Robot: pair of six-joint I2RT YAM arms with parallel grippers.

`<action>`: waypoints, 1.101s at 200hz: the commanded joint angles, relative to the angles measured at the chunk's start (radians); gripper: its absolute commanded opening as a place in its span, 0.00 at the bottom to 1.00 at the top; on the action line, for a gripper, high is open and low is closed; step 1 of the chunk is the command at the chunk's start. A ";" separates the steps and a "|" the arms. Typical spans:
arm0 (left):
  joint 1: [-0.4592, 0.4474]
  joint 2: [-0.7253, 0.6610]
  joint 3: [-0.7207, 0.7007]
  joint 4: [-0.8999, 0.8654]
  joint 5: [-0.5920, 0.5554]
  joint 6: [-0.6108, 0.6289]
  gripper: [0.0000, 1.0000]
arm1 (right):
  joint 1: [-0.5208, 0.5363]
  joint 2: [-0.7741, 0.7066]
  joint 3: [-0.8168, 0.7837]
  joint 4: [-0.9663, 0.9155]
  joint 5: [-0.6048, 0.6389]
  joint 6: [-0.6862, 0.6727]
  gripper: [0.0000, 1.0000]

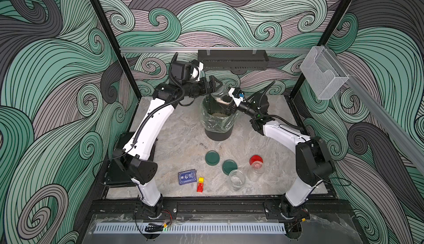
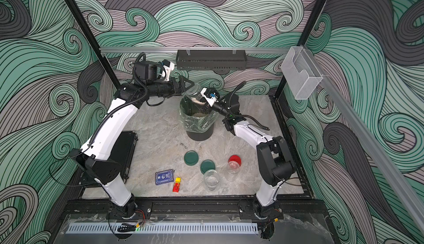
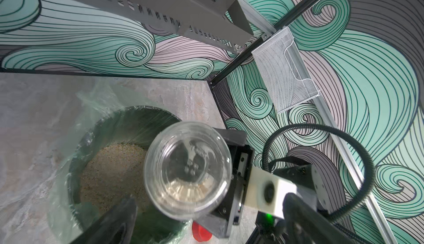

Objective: Empty expired oatmeal from jars
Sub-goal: Pour the expired oatmeal into the trash bin.

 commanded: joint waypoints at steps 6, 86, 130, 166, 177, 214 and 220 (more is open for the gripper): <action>0.011 -0.097 -0.078 0.088 -0.077 0.027 0.99 | -0.004 0.009 -0.007 0.160 0.042 0.132 0.12; 0.010 -0.268 -0.353 0.160 -0.103 0.031 0.99 | 0.004 0.052 0.036 0.245 0.134 0.258 0.12; 0.011 -0.352 -0.454 0.164 -0.104 0.041 0.99 | 0.013 0.085 0.065 0.273 0.205 0.344 0.13; 0.011 -0.393 -0.498 0.147 -0.116 0.060 0.99 | 0.021 0.080 0.071 0.287 0.253 0.441 0.13; 0.011 -0.403 -0.513 0.145 -0.117 0.065 0.99 | 0.022 0.072 0.071 0.284 0.271 0.475 0.13; 0.011 -0.423 -0.552 0.142 -0.119 0.072 0.99 | 0.022 0.045 0.077 0.260 0.329 0.604 0.12; 0.011 -0.425 -0.557 0.143 -0.119 0.072 0.99 | 0.023 0.041 0.076 0.257 0.333 0.622 0.12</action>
